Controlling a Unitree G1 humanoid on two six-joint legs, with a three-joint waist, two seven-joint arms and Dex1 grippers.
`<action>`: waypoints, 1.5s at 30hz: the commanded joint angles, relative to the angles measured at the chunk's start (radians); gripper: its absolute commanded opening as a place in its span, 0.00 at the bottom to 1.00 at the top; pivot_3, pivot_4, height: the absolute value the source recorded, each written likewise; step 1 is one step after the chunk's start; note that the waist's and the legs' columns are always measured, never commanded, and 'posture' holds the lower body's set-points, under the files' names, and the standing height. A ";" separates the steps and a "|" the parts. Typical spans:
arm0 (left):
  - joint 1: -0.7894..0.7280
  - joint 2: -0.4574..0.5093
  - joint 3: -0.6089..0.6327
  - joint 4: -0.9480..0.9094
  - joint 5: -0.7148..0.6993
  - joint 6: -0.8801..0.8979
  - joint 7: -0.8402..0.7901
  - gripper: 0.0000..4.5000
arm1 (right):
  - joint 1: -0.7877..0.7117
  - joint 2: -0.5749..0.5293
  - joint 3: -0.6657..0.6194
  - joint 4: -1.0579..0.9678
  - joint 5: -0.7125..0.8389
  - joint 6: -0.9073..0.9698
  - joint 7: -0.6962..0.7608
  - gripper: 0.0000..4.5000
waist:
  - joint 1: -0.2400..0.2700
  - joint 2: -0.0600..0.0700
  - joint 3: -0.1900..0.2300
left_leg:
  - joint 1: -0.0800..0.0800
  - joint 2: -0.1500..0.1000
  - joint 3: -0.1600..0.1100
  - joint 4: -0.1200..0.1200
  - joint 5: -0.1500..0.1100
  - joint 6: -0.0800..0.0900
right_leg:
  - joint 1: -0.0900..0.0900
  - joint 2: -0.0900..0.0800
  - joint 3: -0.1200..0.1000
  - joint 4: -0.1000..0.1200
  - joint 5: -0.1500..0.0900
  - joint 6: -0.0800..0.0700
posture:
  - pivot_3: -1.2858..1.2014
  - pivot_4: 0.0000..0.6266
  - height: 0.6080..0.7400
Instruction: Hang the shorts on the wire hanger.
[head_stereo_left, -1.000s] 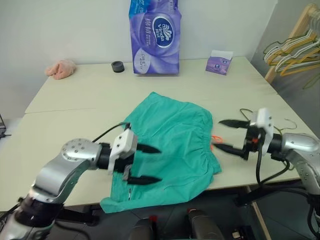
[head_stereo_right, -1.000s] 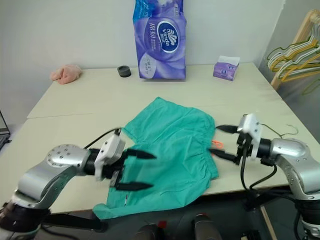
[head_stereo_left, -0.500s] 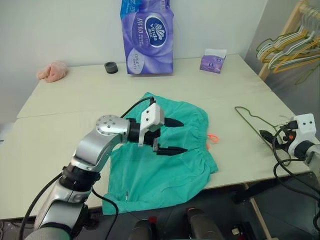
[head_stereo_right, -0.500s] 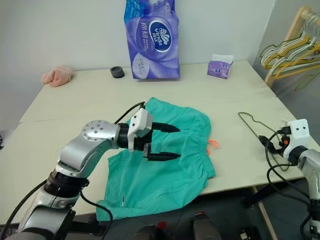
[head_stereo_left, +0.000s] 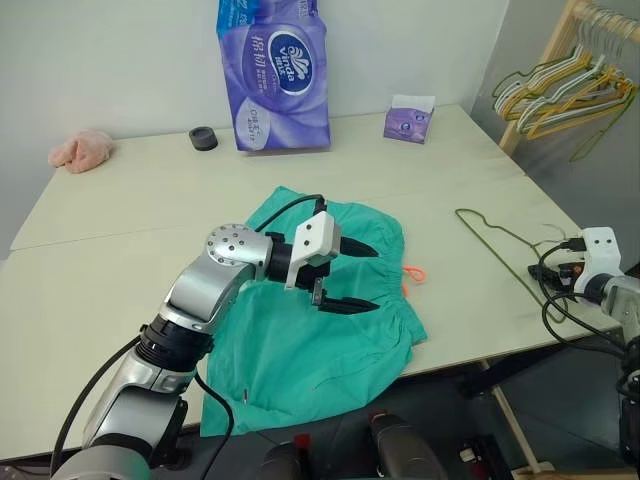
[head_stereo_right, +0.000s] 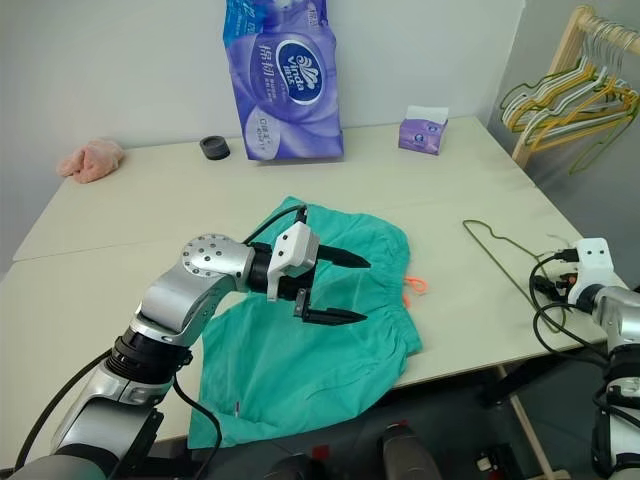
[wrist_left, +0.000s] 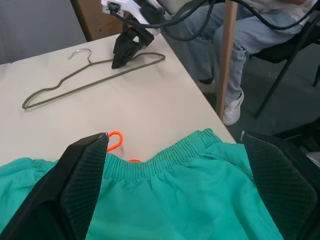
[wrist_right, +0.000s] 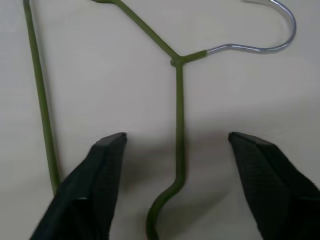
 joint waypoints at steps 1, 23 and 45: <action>-0.021 -0.007 0.020 -0.016 0.004 -0.022 0.005 1.00 | -0.019 0.015 0.022 0.081 -0.040 0.055 -0.044 0.48 | 0.001 -0.001 -0.001 | 0.000 0.000 0.000 0.000 0.000 0.000 | 0.000 0.000 0.000 0.000 0.000 0.000 | 0.42 0.20 1.00; -0.156 0.045 0.220 0.399 0.101 -0.131 0.193 1.00 | 0.036 0.016 0.061 -0.593 -0.066 -0.062 -0.041 0.01 | -0.007 0.000 0.000 | -0.002 0.000 -0.002 0.000 -0.001 -0.001 | -0.002 -0.005 -0.001 0.000 0.000 0.001 | 0.42 0.20 1.00; -0.119 0.202 0.182 0.387 0.039 0.131 -0.158 1.00 | -0.067 0.062 0.371 -0.922 -0.264 -0.428 0.156 0.01 | -0.001 0.000 0.000 | -0.004 -0.001 -0.006 0.002 -0.001 -0.001 | -0.004 -0.008 -0.009 0.001 0.000 0.000 | 0.42 0.18 1.00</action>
